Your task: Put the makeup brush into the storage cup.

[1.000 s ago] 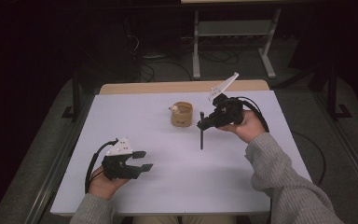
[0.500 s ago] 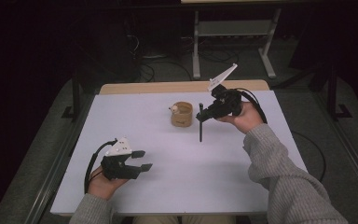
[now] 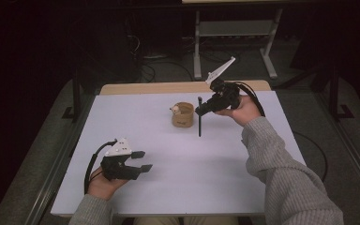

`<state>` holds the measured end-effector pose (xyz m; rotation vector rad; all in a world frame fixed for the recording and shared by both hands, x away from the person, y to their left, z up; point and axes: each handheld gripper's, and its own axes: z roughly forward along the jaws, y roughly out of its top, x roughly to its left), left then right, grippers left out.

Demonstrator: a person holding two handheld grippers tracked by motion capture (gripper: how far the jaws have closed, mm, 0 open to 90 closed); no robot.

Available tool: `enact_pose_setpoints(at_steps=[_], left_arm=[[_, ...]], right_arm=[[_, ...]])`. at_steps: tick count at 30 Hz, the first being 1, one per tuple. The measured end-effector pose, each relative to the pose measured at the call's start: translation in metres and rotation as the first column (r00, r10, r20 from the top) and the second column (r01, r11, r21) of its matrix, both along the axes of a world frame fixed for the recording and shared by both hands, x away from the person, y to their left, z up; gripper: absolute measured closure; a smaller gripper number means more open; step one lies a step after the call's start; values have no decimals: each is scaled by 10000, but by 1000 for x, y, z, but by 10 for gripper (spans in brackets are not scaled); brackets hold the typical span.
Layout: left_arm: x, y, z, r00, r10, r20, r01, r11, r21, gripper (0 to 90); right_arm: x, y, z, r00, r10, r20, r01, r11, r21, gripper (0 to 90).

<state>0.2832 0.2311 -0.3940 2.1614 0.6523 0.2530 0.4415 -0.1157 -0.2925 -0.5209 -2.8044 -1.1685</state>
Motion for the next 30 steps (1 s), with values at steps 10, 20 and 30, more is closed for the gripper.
enact_pose_setpoints(at_steps=[10,20,30], left_arm=[[1,-2,-1,10000,-38,67,37,9999,127,417],[2,0,1,9999,-71,147,70,9999,74,414],[3,2,2,9999,-40,141,40,10000,-14,411]], right_arm=[[11,2,0,9999,-74,-151,75,10000,52,828],[20,6,11,9999,-149,-59,149,9999,-25,828],[26,12,18,9997,-225,-67,225,9997,-21,828]])
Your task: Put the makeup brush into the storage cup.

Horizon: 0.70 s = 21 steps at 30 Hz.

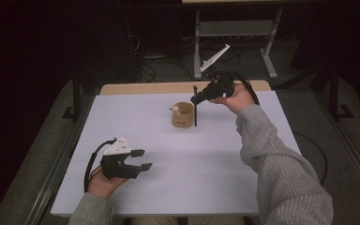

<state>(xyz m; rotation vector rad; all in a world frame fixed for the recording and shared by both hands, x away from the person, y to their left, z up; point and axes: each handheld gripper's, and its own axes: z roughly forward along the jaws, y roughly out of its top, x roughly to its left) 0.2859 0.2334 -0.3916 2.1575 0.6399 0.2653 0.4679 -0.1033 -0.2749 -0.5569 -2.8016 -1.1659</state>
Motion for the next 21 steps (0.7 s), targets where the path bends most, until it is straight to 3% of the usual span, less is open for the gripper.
enact_pose_setpoints(at_steps=[8,21], left_arm=[[-1,1,1,10000,44,-18,-45,9997,-222,406],[1,-3,2,9999,-148,65,148,9998,-144,402]], right_arm=[[7,8,0,10000,75,-55,-76,9998,-166,828],[22,12,5,9998,-207,83,209,9994,-275,828]])
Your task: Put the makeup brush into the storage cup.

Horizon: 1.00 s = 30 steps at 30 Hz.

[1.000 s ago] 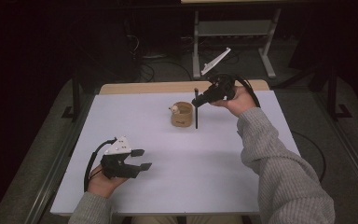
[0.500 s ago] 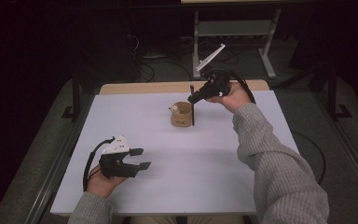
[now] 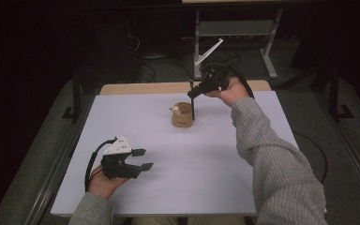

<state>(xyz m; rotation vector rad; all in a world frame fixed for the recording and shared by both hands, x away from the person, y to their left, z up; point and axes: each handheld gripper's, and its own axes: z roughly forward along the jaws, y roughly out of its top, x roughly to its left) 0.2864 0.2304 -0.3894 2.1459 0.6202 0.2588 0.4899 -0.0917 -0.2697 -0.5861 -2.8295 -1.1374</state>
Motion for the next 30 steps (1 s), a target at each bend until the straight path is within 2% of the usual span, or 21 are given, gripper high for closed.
enact_pose_setpoints(at_steps=[2,10,16,23,30], left_arm=[[0,-2,-1,9999,87,-83,-89,9998,-187,401],[1,2,0,10000,5,-30,-5,10000,-13,400],[0,0,1,10000,37,17,-37,9998,-203,399],[-3,2,2,10000,73,18,-73,9998,-173,395],[-4,4,1,9998,218,-17,-219,9993,-314,391]], right_arm=[[3,-1,0,10000,-30,27,30,10000,54,828],[17,0,3,9994,-351,17,350,9993,154,828],[25,6,4,9988,-482,101,480,9987,189,828],[29,7,13,9982,-553,213,548,9982,244,828],[35,8,22,9975,-601,373,590,9978,291,828]])
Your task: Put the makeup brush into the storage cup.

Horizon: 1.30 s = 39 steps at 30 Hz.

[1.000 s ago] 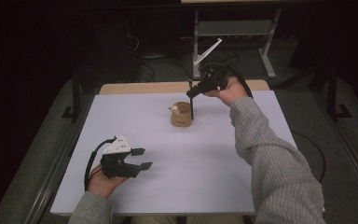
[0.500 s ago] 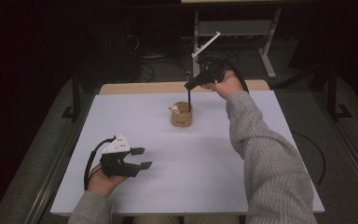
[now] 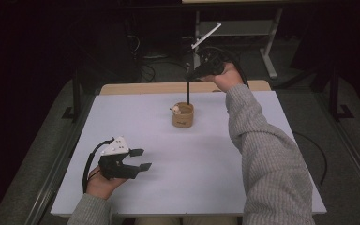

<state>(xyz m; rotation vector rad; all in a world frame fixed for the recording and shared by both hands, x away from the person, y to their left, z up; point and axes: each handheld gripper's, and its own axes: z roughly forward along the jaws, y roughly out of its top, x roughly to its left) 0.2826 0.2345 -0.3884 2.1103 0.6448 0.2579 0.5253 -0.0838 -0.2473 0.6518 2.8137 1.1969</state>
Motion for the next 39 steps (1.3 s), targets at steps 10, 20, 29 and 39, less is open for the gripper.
enact_pose_setpoints(at_steps=[10,20,29,39], left_arm=[[0,1,2,10000,-71,64,70,9999,102,379],[0,4,3,10000,18,96,-19,10000,37,374],[0,5,4,9999,58,107,-58,10000,-12,374],[0,5,5,9999,96,136,-94,9999,-100,374]], right_arm=[[6,2,-7,9996,-290,2,290,9995,-118,828],[14,11,-21,9988,-473,-128,470,9987,-207,828],[15,16,-26,9985,-540,-24,539,9983,-202,828],[14,18,-33,9977,-665,-110,663,9976,-174,827]])
